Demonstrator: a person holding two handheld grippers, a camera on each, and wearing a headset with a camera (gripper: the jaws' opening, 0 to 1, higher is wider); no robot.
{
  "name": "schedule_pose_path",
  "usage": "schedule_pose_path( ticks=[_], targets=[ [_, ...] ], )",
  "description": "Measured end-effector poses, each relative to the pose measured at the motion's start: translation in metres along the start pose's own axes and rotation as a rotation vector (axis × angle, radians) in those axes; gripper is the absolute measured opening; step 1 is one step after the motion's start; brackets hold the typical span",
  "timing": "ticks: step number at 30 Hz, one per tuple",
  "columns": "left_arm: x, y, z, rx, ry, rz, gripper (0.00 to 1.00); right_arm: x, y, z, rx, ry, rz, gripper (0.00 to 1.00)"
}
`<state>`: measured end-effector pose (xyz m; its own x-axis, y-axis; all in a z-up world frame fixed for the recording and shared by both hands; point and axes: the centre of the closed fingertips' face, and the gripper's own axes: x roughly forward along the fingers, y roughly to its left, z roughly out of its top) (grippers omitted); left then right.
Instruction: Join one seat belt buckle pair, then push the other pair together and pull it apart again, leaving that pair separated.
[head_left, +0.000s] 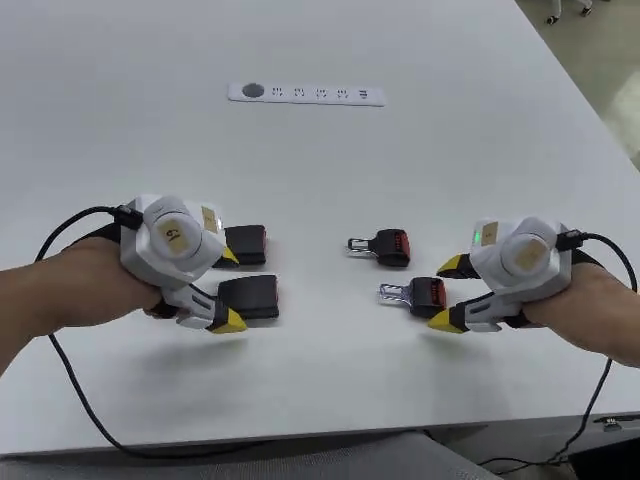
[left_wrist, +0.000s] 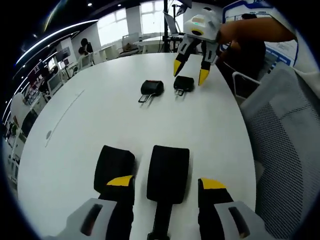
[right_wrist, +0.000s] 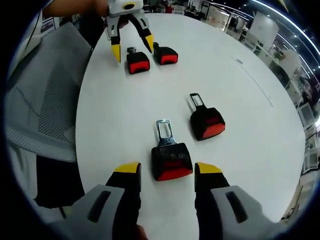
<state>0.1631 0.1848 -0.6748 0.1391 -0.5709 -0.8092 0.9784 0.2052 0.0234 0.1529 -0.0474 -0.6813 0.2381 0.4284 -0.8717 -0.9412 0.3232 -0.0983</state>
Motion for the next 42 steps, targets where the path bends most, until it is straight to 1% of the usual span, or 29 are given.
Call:
schedule_pose_path(
  ticks=[1,2,3,4,6,7,8,11,12,13,14,15,17,18,19,23,24,25,26,28,31,33,36,39,42],
  targets=[
    [0.000,0.000,-0.002,-0.006,0.008,-0.008,0.50,0.000,0.000,0.001,-0.002,0.004,0.002,0.41],
    [0.000,0.001,-0.005,-0.027,0.014,-0.022,0.48,0.002,-0.001,0.000,-0.009,0.011,0.008,0.41],
    [0.000,0.002,-0.005,-0.033,0.014,-0.026,0.45,0.004,-0.002,0.000,-0.011,0.015,0.011,0.41],
    [0.001,0.000,-0.005,-0.030,0.013,-0.031,0.42,0.006,-0.002,-0.001,-0.013,0.018,0.016,0.40],
    [0.003,-0.003,-0.008,-0.019,0.023,-0.045,0.41,0.009,-0.002,-0.003,-0.017,0.030,0.029,0.39],
    [0.004,-0.005,-0.008,0.009,0.024,-0.053,0.40,0.009,-0.002,-0.002,-0.023,0.033,0.036,0.38],
    [0.004,-0.007,-0.007,0.012,0.027,-0.058,0.37,0.011,-0.003,-0.002,-0.029,0.037,0.039,0.38],
    [0.005,-0.007,-0.007,0.018,0.039,-0.058,0.37,0.012,-0.003,-0.002,-0.038,0.050,0.051,0.37],
    [0.006,-0.005,-0.008,0.018,0.048,-0.053,0.36,0.012,-0.003,0.000,-0.029,0.039,0.057,0.36],
    [0.007,-0.005,-0.010,0.050,0.075,-0.052,0.37,0.012,-0.005,-0.001,-0.034,0.046,0.058,0.36],
    [0.011,-0.005,-0.012,0.071,0.078,-0.060,0.37,0.012,-0.004,-0.001,-0.042,0.047,0.063,0.36],
    [0.012,-0.004,-0.014,0.084,0.089,-0.054,0.37,0.012,-0.002,0.000,-0.045,0.050,0.074,0.35],
    [0.012,-0.003,-0.013,0.093,0.107,-0.049,0.35,0.013,-0.002,0.000,-0.055,0.056,0.093,0.34],
    [0.013,-0.004,-0.013,0.092,0.105,-0.058,0.35,0.013,-0.001,0.000,-0.061,0.059,0.099,0.34],
    [0.012,-0.004,-0.013,0.106,0.114,-0.063,0.35,0.014,-0.002,0.000,-0.064,0.060,0.109,0.34],
    [0.012,-0.006,-0.012,0.109,0.122,-0.071,0.34,0.015,-0.003,-0.002,-0.058,0.062,0.150,0.33],
    [0.013,-0.005,-0.012,0.099,0.129,-0.073,0.34,0.015,-0.002,-0.004,-0.104,0.073,0.171,0.33],
    [0.013,-0.006,-0.012,0.100,0.137,-0.074,0.34,0.015,-0.002,-0.004,-0.100,0.079,0.175,0.33],
    [0.013,-0.007,-0.012,0.125,0.143,-0.083,0.34,0.015,-0.002,-0.004,-0.120,0.093,0.184,0.33],
    [0.013,-0.007,-0.012,0.117,0.148,-0.086,0.34,0.016,-0.002,-0.005,-0.151,0.112,0.195,0.33],
    [0.014,-0.005,-0.013,0.111,0.146,-0.097,0.34,0.017,-0.003,-0.005,-0.167,0.124,0.199,0.33],
    [0.014,-0.007,-0.013,0.115,0.144,-0.101,0.34,0.017,-0.002,-0.006,-0.169,0.129,0.199,0.33],
    [0.014,-0.006,-0.013,0.119,0.141,-0.102,0.34,0.016,-0.001,-0.005,-0.168,0.128,0.194,0.33],
    [0.014,-0.006,-0.013,0.118,0.140,-0.102,0.34,0.016,-0.002,-0.005,-0.160,0.128,0.189,0.33],
    [0.014,-0.006,-0.013,0.116,0.146,-0.100,0.33,0.016,-0.002,-0.005,-0.158,0.131,0.187,0.33]
  ],
)
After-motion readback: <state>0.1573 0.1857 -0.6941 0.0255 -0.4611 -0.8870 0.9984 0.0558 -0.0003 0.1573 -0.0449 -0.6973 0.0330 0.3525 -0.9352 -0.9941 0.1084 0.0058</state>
